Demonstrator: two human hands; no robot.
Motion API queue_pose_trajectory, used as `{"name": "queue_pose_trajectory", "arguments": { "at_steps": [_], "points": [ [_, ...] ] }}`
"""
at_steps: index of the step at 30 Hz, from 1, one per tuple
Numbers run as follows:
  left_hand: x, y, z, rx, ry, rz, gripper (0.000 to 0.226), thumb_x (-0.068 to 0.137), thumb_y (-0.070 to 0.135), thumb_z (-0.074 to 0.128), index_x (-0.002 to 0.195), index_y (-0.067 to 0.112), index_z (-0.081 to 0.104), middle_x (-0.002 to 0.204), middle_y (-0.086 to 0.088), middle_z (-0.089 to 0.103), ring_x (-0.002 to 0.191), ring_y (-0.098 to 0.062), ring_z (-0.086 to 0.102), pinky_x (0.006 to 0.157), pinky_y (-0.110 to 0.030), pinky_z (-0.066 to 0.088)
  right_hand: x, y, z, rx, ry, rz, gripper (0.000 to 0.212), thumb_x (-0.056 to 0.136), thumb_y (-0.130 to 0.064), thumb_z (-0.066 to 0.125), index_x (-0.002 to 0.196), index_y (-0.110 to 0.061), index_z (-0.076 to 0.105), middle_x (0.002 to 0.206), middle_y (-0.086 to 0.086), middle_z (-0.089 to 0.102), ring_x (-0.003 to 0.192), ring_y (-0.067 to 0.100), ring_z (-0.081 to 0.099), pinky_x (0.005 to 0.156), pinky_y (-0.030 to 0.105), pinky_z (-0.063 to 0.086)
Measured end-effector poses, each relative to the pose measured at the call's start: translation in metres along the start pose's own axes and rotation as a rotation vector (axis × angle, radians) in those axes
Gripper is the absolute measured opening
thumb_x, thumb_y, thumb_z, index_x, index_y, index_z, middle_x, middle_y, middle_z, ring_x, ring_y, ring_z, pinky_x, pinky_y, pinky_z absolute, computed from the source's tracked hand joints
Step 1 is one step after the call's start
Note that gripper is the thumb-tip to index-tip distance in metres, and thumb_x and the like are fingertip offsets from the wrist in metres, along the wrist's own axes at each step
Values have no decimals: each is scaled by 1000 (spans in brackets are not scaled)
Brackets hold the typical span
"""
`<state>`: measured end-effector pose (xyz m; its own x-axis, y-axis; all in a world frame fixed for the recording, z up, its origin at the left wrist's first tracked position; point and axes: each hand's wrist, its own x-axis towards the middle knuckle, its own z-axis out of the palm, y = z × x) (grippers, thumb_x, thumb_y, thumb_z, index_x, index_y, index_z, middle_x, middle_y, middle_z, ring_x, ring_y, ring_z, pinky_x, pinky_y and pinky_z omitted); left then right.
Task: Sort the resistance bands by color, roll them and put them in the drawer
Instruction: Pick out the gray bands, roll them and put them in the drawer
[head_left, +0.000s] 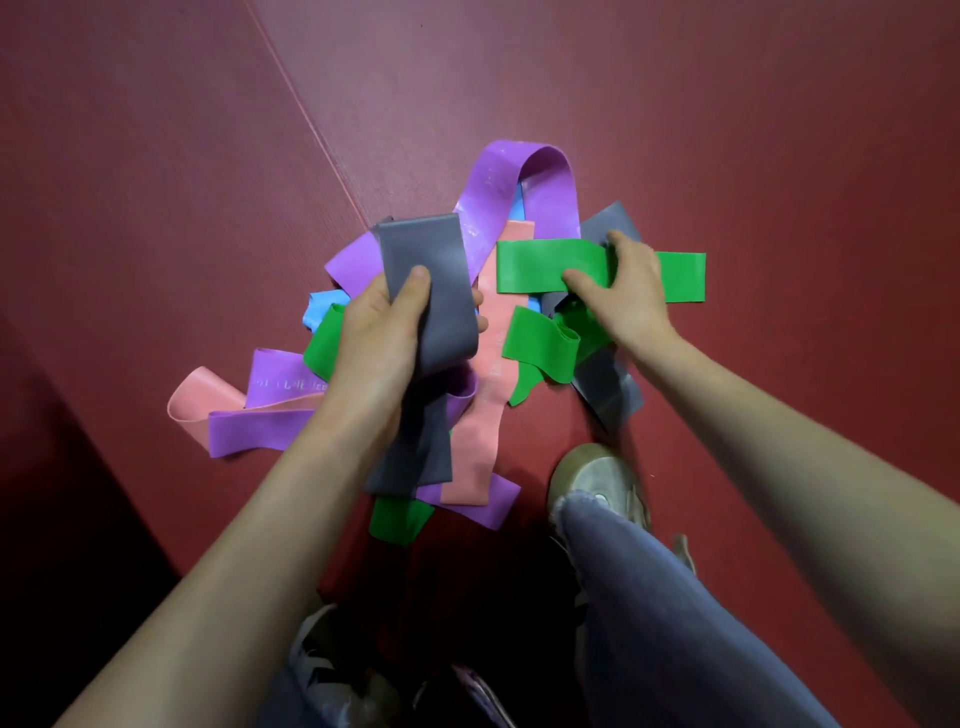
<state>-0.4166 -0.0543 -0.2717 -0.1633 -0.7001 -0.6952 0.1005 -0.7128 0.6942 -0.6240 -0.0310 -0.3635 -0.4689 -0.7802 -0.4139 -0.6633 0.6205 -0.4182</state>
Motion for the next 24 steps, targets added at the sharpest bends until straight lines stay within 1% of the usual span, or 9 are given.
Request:
{"name": "queue_pose_trajectory", "arguments": {
  "at_steps": [3, 5, 7, 8, 10, 13, 18, 21, 24],
  "points": [
    [-1, -3, 1, 5, -5, -19, 23, 97, 17, 36, 101, 5, 54, 58, 6, 69, 52, -8, 66, 57, -23, 55, -10, 2, -2, -26, 43, -55, 41, 82, -31, 59, 116, -9, 55, 114, 15, 59, 113, 32, 46, 94, 38, 34],
    [-2, -4, 0, 4, 1, -21, 23, 97, 17, 35, 102, 4, 54, 57, 7, 69, 52, -7, 65, 55, -22, 54, -23, 2, -2, -8, 117, -129, 30, 86, -40, 50, 87, -13, 63, 90, 15, 63, 94, 30, 51, 81, 38, 36],
    [-3, -4, -2, -4, 10, -25, 22, 97, 16, 35, 101, 5, 54, 56, 8, 69, 50, -6, 64, 52, -19, 53, -34, 3, -1, 55, 144, -140, 46, 87, -46, 35, 51, -18, 42, 62, 13, 48, 69, 25, 45, 65, 36, 30],
    [-3, -4, -2, -15, 13, -29, 22, 97, 16, 35, 99, 6, 54, 55, 8, 69, 50, -6, 64, 52, -18, 53, -38, 3, -1, 106, 147, -101, 50, 89, -45, 31, 47, -18, 30, 55, 11, 40, 62, 23, 40, 61, 35, 26],
    [-3, -4, -3, -35, 13, -35, 21, 97, 16, 35, 94, 8, 55, 55, 7, 69, 50, -7, 64, 52, -18, 53, -38, 5, -1, 261, 105, 74, 54, 93, -44, 27, 45, -19, 28, 46, 4, 38, 56, 21, 40, 57, 33, 28],
    [-3, -4, -3, -35, 14, -40, 22, 96, 16, 35, 91, 9, 55, 56, 6, 69, 50, -7, 64, 52, -18, 53, -27, 6, -5, 681, -63, 419, 66, 96, -48, 17, 49, -14, 50, 29, -4, 47, 33, 7, 43, 43, 19, 34],
    [-3, -6, -4, -28, 15, -43, 24, 96, 16, 36, 85, 11, 57, 56, 6, 69, 51, -8, 65, 54, -20, 55, -23, 9, -10, 529, -426, 605, 51, 96, -42, 24, 68, -12, 54, 30, -3, 53, 26, 6, 44, 36, 10, 34],
    [-2, -10, -4, -4, 20, -54, 26, 95, 16, 38, 80, 14, 59, 56, 4, 69, 52, -9, 65, 58, -24, 55, -23, 4, -4, 506, -452, 680, 55, 92, -53, 29, 64, -13, 53, 26, -6, 46, 30, 8, 41, 40, 13, 32],
    [-3, -14, -5, -5, 31, -66, 26, 95, 15, 38, 78, 15, 58, 54, 4, 68, 49, -9, 64, 56, -24, 55, -24, 1, 5, 654, -442, 793, 51, 88, -57, 35, 63, -16, 50, 25, -8, 39, 23, 6, 32, 35, 7, 26]
  ]
}}
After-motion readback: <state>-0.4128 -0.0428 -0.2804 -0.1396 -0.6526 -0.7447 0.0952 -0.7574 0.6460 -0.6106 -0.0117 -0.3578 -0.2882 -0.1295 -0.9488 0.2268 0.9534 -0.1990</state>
